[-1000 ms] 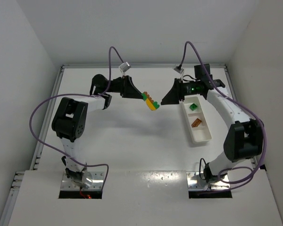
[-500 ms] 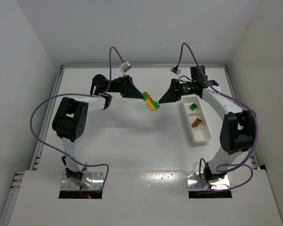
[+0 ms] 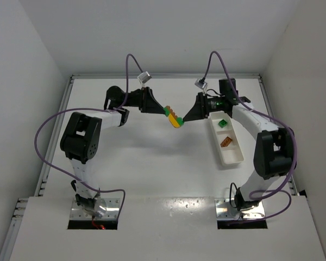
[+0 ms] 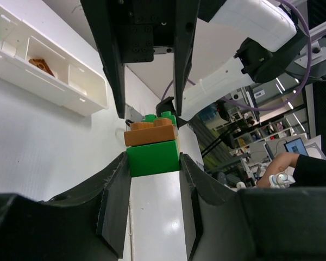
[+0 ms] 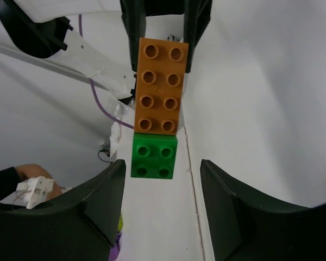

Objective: Sort the legos into containers by color

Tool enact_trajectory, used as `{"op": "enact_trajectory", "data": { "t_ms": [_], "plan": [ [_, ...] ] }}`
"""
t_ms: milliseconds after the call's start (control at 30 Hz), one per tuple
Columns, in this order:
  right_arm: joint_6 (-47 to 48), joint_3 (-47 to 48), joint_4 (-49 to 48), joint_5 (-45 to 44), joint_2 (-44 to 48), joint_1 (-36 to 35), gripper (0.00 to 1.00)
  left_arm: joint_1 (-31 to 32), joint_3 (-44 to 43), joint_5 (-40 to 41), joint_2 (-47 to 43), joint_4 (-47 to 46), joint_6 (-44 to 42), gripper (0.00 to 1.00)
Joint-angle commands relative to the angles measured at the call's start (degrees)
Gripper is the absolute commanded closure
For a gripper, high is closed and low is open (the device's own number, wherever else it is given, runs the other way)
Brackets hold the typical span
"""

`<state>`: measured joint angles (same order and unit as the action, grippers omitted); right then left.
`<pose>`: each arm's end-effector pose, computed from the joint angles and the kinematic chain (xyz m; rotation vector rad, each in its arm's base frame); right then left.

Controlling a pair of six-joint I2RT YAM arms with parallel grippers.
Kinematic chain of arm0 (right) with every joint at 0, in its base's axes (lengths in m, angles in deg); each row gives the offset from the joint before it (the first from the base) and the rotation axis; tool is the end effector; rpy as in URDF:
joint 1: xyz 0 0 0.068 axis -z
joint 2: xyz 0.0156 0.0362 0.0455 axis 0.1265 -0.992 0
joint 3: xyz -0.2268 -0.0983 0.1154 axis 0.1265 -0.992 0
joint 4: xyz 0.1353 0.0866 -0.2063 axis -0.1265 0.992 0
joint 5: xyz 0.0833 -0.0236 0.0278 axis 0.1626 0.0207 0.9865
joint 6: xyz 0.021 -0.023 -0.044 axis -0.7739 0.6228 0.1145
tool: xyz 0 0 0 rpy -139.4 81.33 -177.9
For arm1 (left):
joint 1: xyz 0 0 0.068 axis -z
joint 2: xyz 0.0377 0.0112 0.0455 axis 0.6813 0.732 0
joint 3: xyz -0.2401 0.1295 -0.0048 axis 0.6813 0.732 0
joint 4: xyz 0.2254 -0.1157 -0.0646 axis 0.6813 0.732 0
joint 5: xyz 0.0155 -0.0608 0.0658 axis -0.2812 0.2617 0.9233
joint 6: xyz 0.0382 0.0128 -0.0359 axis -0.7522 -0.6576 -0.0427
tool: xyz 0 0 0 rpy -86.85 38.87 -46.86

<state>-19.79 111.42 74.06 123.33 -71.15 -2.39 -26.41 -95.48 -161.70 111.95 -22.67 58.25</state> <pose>0.3453 0.0940 0.2560 -0.5109 2.1186 1.8319 0.3745 -0.1475 0.2682 0.6144 1.8130 -2.0638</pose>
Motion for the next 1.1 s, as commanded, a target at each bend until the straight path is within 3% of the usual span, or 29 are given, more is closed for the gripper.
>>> {"op": "enact_trajectory", "data": {
  "t_ms": [0, 200, 500, 667, 800, 1067],
  "plan": [
    [-4.83, -0.53, -7.31, 4.82, 3.12, -1.07, 0.42, 0.43, -2.79, 0.74, 0.80, -17.71, -0.13, 0.93],
    [-8.01, -0.44, -11.45, 5.96, 3.12, -2.21, 0.42, 0.43, -4.20, 0.74, 2.03, -18.77, 0.40, 0.93],
    [-9.77, -1.58, -12.68, 5.43, 2.60, -3.36, 0.64, 0.43, -4.73, 1.79, 2.03, -19.39, 0.93, 0.93],
    [-13.36, -2.11, -17.94, 6.49, 1.46, -3.36, 0.78, 0.96, -4.12, 1.79, 1.41, -19.91, 0.93, 0.93],
    [-15.74, -1.41, -19.44, 6.49, 0.93, -2.22, 0.96, 0.96, -0.62, 1.79, -0.51, -19.91, 0.41, 0.93],
    [-15.74, 2.28, -19.97, 5.34, 0.93, 6.38, 1.00, 0.96, 6.43, 2.32, -5.26, -17.98, -3.02, 0.94]
  ]
}}
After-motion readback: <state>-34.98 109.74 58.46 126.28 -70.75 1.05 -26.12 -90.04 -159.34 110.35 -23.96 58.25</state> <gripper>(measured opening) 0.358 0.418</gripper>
